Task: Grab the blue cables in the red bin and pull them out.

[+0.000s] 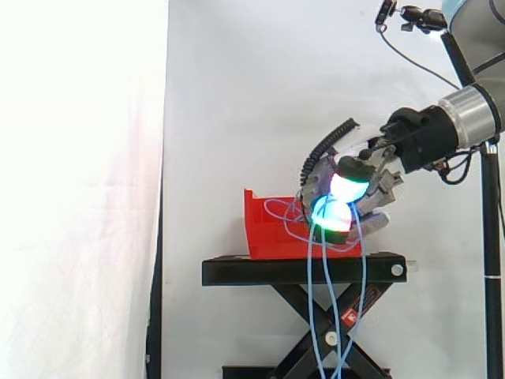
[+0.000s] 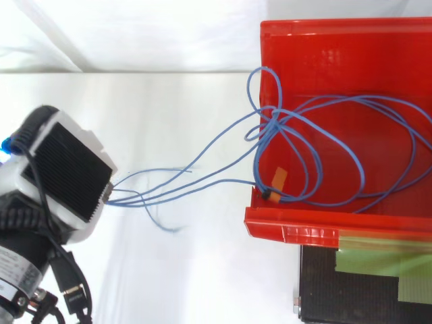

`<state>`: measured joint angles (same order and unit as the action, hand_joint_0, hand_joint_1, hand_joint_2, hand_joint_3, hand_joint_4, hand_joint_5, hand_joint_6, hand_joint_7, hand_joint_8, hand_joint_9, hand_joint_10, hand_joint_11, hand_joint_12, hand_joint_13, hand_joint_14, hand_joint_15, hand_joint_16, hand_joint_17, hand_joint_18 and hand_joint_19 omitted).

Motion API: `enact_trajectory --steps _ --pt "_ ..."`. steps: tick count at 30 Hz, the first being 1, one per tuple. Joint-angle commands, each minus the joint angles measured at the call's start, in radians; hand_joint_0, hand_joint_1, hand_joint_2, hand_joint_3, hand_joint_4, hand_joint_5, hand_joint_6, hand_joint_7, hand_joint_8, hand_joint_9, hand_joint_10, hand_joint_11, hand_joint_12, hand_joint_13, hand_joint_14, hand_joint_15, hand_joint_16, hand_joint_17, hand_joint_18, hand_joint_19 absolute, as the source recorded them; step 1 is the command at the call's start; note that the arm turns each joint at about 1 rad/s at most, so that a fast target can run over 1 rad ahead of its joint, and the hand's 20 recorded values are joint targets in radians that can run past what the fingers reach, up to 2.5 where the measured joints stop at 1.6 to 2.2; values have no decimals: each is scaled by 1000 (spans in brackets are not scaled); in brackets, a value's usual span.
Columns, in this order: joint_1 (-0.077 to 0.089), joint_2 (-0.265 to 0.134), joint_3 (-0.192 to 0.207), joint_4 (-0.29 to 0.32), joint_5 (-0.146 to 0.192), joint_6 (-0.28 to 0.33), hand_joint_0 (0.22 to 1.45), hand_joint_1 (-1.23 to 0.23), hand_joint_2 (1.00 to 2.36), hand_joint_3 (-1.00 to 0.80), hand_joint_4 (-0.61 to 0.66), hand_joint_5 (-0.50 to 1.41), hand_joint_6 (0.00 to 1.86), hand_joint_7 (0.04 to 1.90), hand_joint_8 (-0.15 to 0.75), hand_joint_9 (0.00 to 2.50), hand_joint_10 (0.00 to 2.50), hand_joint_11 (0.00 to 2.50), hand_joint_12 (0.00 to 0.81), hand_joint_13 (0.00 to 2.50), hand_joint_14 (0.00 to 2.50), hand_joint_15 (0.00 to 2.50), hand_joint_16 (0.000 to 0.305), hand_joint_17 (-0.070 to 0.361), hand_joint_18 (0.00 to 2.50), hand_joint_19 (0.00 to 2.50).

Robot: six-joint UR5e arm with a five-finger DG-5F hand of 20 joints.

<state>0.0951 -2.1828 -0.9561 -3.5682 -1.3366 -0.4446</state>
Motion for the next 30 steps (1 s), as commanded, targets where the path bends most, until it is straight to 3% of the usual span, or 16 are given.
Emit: enact_trajectory --steps 1,3,14,30 --pt "0 0 13 -3 -4 -50 902 -840 1000 -1000 66 1047 494 719 206 1292 34 1042 265 1312 2500 789 29 66 1435 1874" --pt "0 0 11 -1 -4 -50 902 -843 1000 -1000 68 1049 479 733 202 1320 35 1092 278 1201 2500 815 32 72 1491 2153" --pt "-2 0 11 -3 -4 -50 909 -846 1000 -1000 76 1056 449 743 203 1351 33 1181 276 1148 2500 759 38 86 1312 1771" --pt "-2 0 11 -4 -1 -47 791 -811 1000 -1000 98 1061 443 748 213 1348 32 1157 291 1149 2500 801 40 91 1256 1646"
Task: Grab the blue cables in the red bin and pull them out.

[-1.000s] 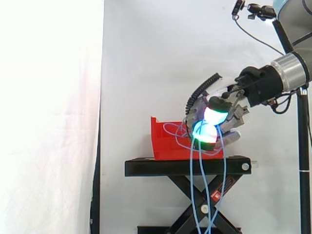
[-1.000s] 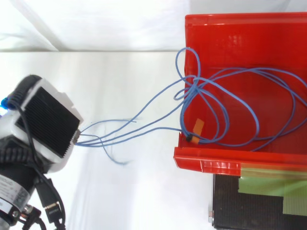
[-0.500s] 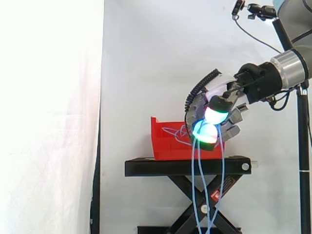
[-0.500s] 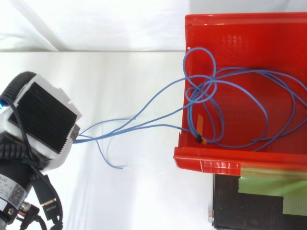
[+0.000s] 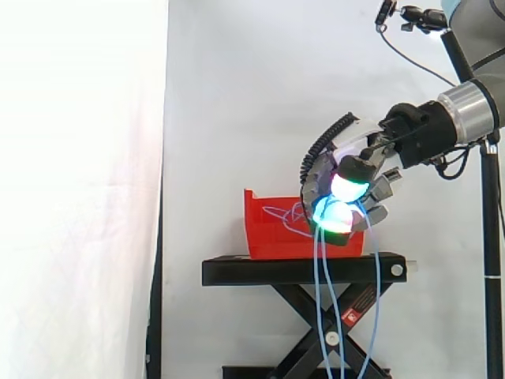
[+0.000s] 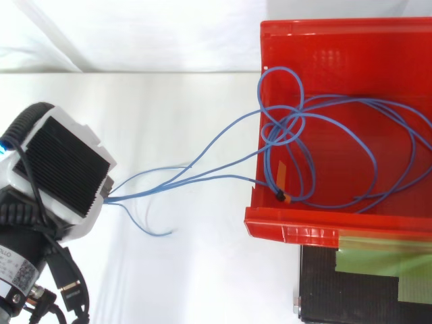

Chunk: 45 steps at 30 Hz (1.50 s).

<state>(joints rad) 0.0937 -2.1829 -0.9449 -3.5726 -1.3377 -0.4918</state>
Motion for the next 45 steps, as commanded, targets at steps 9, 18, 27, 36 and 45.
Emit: enact_trajectory --steps 9,18,27,36,45 --pt "-3 0 0 2 0 0 767 -800 1000 -1000 105 1064 427 749 220 1341 33 1149 295 1145 2500 791 41 92 1238 1611" --pt "-3 0 0 3 -3 0 751 -788 1000 -1000 107 1061 425 749 223 1338 32 1154 302 1142 2500 785 42 96 1219 1614" --pt "-5 0 0 3 -3 0 708 -757 1000 -1000 130 1070 415 747 237 1343 32 1145 315 1147 2500 761 47 107 1201 1461" --pt "-6 0 0 3 -3 0 677 -733 1000 -1000 144 1078 400 758 246 1345 33 1130 319 1154 2500 750 50 113 1190 1366" --pt "-8 -2 0 3 -5 0 667 -720 1000 -1000 147 1081 390 759 250 1345 31 1122 331 1150 2500 753 51 115 1180 1333"
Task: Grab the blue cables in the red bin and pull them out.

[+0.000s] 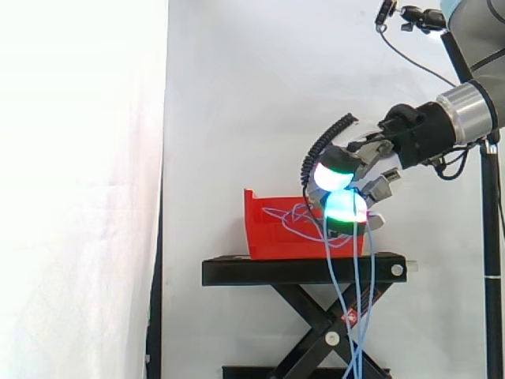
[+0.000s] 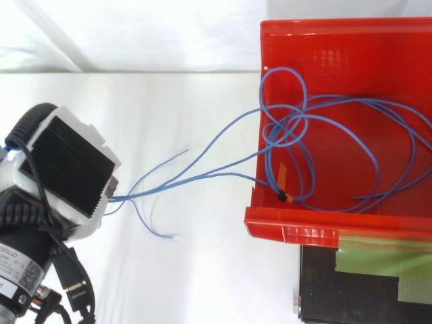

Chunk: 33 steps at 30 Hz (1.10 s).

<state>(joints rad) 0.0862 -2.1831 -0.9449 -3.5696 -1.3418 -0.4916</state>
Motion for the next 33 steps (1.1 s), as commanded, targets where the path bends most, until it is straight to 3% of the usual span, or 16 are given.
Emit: enact_trajectory --steps 1,19,33 --pt "0 0 0 0 0 0 665 -718 1000 -1000 147 1082 390 759 250 1344 31 1122 331 1151 2500 751 51 116 1182 1319" --pt "-5 0 -2 6 -13 -3 638 -696 1000 -1000 160 1084 365 769 258 1344 28 1091 340 1163 2500 726 54 122 1161 1238" --pt "-14 0 -3 78 -34 -101 635 -703 1000 -1000 162 1084 365 757 259 1342 31 1086 334 1157 2500 723 55 123 1160 1234"
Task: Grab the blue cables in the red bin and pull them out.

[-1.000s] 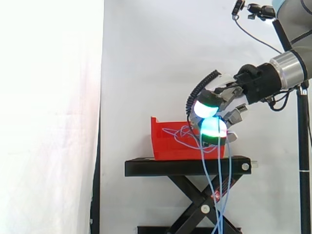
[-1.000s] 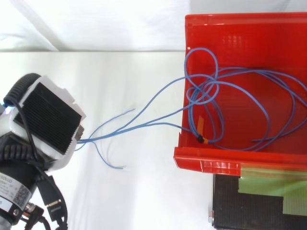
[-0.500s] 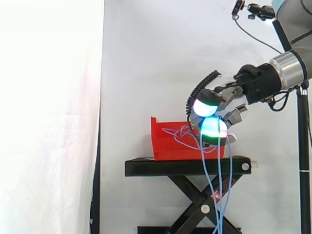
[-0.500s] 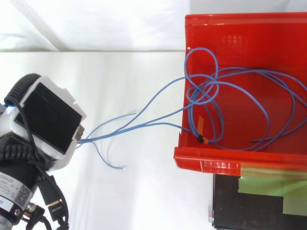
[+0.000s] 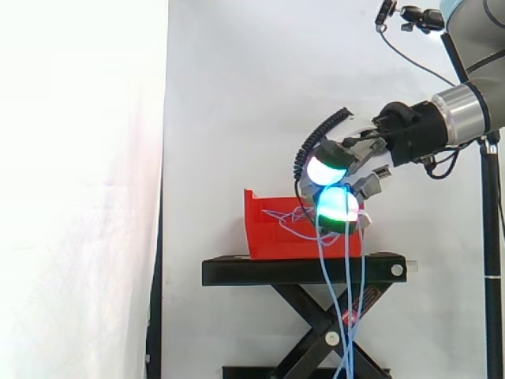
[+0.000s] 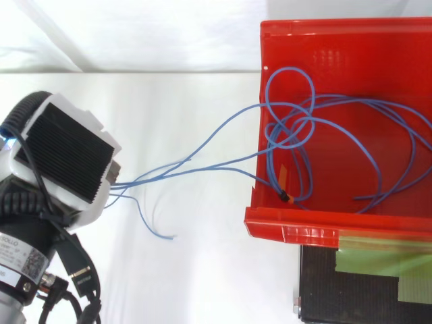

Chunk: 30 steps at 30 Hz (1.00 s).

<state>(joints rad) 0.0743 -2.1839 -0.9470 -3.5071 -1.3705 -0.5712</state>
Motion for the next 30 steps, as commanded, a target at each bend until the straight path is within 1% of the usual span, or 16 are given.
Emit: enact_trajectory --steps 1,3,6,11,12,17,19,20,24,29,30 --pt "-2 1 -1 25 -10 -40 634 -703 1000 -1000 163 1082 365 763 264 1340 31 1093 334 1154 2500 735 55 124 1158 1224" --pt "-4 1 -1 33 -15 -55 631 -710 1000 -1000 165 1080 369 758 260 1337 31 1086 344 1155 2500 723 55 125 1143 1215" --pt "-5 1 -1 56 -22 -101 627 -723 1000 -1000 172 1070 383 746 264 1318 31 1088 342 1150 2500 731 56 126 1134 1187" --pt "-5 -1 -1 69 -24 -123 620 -734 1000 -1000 185 1061 393 735 270 1309 31 1084 351 1154 2500 690 57 128 1128 1162" --pt "-5 -1 -1 73 -24 -124 620 -735 1000 -1000 184 1059 394 733 270 1310 31 1067 343 1147 2500 712 57 128 1124 1162" --pt "-5 1 -1 92 -38 -158 617 -751 1000 -1000 200 1041 417 716 274 1294 30 1090 348 1141 2500 714 57 129 1110 1166" --pt "-5 -1 -1 97 -41 -167 614 -771 1000 -1000 224 1013 462 688 280 1285 30 1087 347 1140 2500 691 58 130 1094 1131" --pt "-7 1 -1 99 -44 -175 615 -790 1000 -1000 225 1006 473 683 282 1280 31 1094 354 1135 2500 709 57 129 1090 1162" --pt "-7 1 -1 99 -45 -172 631 -871 1000 -1000 241 946 564 624 282 1259 29 1105 347 1110 2500 710 57 127 1071 1198" --pt "-7 1 -1 97 -45 -170 664 -927 1000 -1000 249 927 594 617 273 1240 31 1127 336 1087 2500 710 53 120 1057 1293" --pt "-7 1 -1 97 -45 -170 680 -939 1000 -1000 249 916 627 599 267 1236 30 1135 332 1080 2500 697 51 116 1056 1329"
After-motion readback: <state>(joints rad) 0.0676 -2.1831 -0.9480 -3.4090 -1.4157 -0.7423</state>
